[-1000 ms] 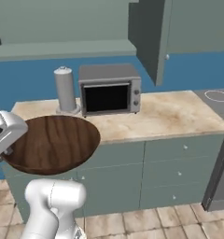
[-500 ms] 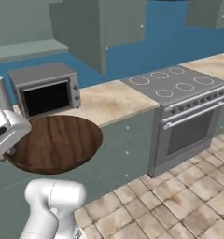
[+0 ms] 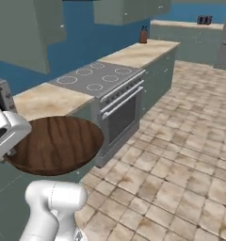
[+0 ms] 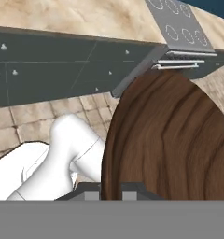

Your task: Move the bowls from the cabinet to the plates on the dining table.

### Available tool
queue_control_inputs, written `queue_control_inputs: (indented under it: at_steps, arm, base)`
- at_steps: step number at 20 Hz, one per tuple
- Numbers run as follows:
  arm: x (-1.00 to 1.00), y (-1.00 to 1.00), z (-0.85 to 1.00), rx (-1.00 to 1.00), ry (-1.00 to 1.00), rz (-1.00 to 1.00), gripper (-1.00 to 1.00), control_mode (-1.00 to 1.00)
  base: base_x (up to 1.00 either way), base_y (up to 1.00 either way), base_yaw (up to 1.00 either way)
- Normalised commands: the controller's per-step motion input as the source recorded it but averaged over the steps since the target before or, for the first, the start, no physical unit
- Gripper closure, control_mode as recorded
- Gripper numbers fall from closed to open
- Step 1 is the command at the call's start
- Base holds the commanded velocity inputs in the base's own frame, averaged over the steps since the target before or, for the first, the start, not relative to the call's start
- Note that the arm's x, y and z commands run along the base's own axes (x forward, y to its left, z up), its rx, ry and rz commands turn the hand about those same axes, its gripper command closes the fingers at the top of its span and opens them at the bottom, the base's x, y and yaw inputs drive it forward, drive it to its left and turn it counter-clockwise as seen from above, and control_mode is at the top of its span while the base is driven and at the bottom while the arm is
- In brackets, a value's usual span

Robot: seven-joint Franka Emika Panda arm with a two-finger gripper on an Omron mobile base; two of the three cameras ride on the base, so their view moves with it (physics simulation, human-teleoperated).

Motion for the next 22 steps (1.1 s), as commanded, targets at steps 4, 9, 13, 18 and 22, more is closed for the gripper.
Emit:
queue_control_inputs:
  at_steps: [4,9,13,18,22]
  arm:
    - [0.0,0.0,0.0,0.0,0.0,0.0,1.0,1.0]
    - [0.0,0.0,0.0,0.0,0.0,0.0,1.0,1.0]
    - [0.0,0.0,0.0,0.0,0.0,0.0,1.0,1.0]
    - [0.0,0.0,0.0,0.0,0.0,0.0,1.0,1.0]
    - [0.0,0.0,0.0,0.0,0.0,0.0,1.0,1.0]
  base:
    - [0.52,0.16,-0.67]
    - [0.65,0.01,-0.54]
    - [0.61,0.0,-0.49]
    - [0.53,0.0,-0.56]
    - [0.53,0.0,-0.66]
